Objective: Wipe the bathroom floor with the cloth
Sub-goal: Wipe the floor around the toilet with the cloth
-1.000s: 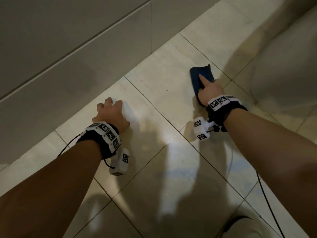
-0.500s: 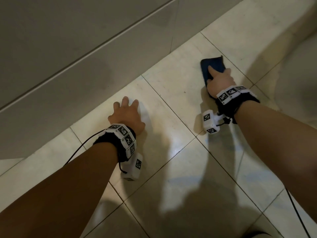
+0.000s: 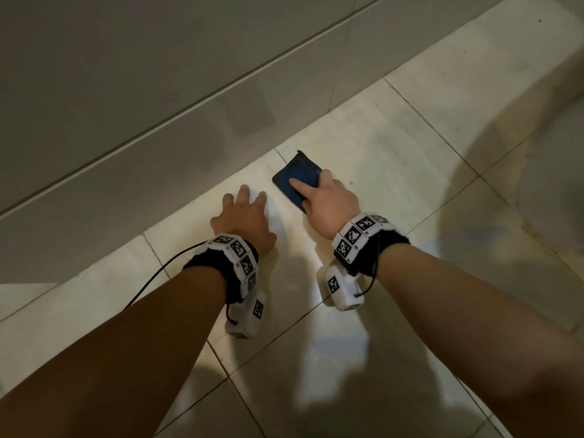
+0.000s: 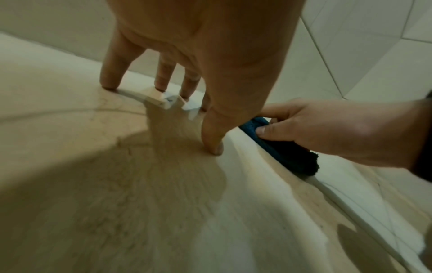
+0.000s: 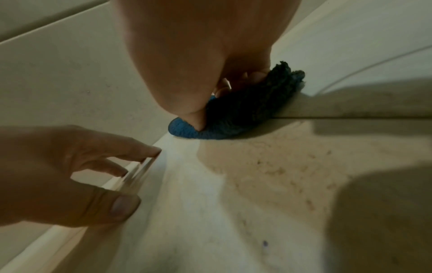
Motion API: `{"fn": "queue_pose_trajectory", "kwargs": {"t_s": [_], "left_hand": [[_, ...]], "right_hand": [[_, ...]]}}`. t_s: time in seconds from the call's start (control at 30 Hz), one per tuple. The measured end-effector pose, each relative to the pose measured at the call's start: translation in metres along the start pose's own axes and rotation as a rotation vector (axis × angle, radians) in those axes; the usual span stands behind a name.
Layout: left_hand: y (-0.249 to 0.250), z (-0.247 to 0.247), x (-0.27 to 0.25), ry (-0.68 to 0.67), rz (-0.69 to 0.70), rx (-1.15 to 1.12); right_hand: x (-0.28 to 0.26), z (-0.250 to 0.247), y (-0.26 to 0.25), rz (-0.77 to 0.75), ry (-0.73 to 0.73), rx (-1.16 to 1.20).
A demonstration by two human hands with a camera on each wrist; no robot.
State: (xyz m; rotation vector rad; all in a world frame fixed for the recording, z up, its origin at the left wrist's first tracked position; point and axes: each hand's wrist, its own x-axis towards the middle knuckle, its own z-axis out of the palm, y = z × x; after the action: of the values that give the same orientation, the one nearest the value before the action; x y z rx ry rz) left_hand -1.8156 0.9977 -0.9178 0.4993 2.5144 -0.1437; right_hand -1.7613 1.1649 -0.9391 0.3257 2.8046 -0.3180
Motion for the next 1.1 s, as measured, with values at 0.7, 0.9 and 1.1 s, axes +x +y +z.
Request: {"fn": "queue_pose_trajectory", "kwargs": {"t_s": [0.7, 0.9, 1.1], "left_hand": [[0.000, -0.003, -0.004, 0.007, 0.048, 0.000], [0.000, -0.001, -0.001, 0.001, 0.057, 0.017], [0.000, -0.002, 0.000, -0.012, 0.034, 0.043]], "right_hand": [[0.090, -0.049, 0.089, 0.333, -0.098, -0.041], [0.053, -0.035, 0.033, 0.146, -0.058, -0.033], [0.013, -0.011, -0.016, 0.046, -0.138, -0.036]]}}
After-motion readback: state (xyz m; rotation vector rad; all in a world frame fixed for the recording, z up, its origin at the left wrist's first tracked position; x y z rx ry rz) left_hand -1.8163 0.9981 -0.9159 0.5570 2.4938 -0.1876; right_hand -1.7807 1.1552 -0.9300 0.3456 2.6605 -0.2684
